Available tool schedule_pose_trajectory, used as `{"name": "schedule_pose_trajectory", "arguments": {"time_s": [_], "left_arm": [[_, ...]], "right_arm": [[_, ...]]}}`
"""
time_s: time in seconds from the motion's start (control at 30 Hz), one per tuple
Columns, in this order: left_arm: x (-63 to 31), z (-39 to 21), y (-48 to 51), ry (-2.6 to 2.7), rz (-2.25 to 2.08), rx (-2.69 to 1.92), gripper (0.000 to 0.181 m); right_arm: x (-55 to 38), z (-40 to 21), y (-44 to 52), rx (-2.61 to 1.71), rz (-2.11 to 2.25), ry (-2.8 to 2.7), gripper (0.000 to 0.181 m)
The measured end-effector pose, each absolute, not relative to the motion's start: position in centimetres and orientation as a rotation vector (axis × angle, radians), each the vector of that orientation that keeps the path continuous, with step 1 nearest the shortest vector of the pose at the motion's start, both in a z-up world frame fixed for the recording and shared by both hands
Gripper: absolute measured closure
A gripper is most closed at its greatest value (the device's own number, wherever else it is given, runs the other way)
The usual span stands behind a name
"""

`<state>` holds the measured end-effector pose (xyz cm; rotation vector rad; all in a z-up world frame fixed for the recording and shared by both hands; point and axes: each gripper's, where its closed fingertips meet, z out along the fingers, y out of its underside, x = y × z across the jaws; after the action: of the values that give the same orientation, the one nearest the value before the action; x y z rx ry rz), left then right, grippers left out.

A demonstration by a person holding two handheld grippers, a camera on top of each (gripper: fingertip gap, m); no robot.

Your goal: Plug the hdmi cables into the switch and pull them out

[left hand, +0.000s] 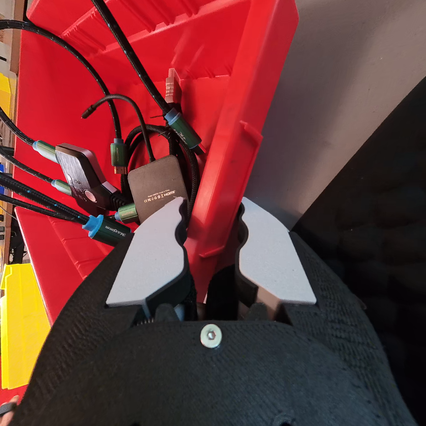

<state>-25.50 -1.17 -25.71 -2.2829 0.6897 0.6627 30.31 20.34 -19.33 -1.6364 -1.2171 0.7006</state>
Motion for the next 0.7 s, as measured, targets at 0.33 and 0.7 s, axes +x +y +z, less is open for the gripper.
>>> {"name": "schedule_pose_trajectory", "arguments": {"time_s": [0.33, 0.7], "left_arm": [[-25.6, -25.7, -1.1, 0.685, 0.695, -2.275, 0.140], [-25.9, -25.5, -0.9, 0.719, 0.784, -2.235, 0.141]], "right_arm": [[24.3, -26.3, 15.9, -1.865, 0.734, -1.413, 0.071], [25.5, -28.3, 19.4, -2.157, 0.432, -1.085, 0.050]]}}
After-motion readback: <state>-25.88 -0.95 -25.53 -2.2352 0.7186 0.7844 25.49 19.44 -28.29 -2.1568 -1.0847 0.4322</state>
